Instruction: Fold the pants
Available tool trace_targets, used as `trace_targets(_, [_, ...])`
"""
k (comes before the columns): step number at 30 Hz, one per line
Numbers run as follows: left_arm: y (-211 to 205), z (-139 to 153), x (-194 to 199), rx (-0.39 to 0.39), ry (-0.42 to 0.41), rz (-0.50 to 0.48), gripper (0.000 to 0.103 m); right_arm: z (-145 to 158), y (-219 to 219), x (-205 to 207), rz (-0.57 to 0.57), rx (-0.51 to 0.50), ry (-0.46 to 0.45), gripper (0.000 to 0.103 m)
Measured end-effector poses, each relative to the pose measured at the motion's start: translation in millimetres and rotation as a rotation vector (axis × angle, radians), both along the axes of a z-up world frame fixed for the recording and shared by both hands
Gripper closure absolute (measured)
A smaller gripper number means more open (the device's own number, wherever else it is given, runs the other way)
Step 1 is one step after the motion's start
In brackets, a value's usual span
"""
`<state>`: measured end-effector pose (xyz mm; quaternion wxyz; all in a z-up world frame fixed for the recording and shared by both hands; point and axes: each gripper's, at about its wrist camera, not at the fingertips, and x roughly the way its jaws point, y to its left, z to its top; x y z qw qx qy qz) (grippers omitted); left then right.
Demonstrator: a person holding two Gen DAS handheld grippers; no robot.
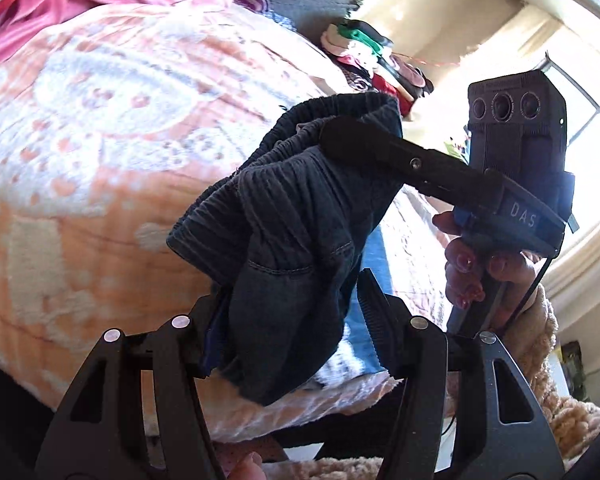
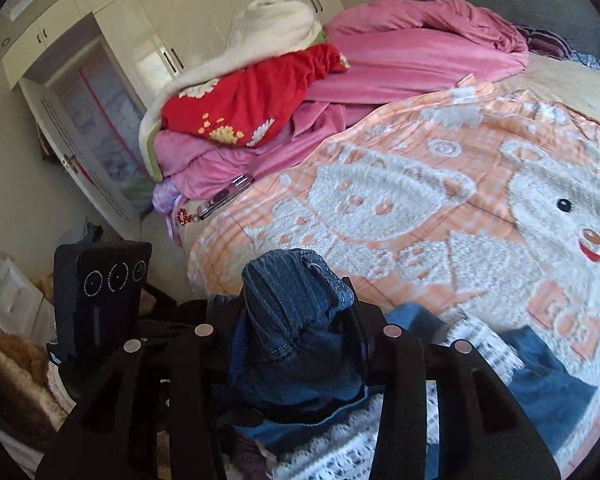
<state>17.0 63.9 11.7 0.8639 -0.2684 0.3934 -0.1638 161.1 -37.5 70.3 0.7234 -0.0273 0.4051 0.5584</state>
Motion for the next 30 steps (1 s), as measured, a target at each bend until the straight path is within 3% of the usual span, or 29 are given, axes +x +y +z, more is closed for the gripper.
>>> trace_targets(12, [-54, 10, 16, 0.061, -0.005, -0.077, 0.053, -4, -73, 6, -0.095, 0.064, -0.001, 0.061])
trace_targets(15, [-73, 9, 18, 0.063, -0.009, -0.120, 0.053, -2, -100, 9, -0.153, 0.105, 0.012, 0.051])
trace_targets(18, [-89, 2, 21, 0.073, 0.003, -0.174, 0.053, -5, -130, 13, -0.244, 0.108, 0.015, 0.050])
trace_targets(22, [-108, -13, 24, 0.059, 0.048, -0.243, 0.053, -15, -150, 7, -0.314, 0.036, 0.003, 0.049])
trace_targets(28, [-129, -27, 13, 0.128, 0.077, -0.287, 0.053, -43, -131, -8, -0.296, -0.118, -0.001, 0.049])
trace_targets(30, [-130, -29, 12, 0.146, 0.083, -0.298, 0.051, -56, -128, -11, -0.302, -0.216, -0.033, 0.050])
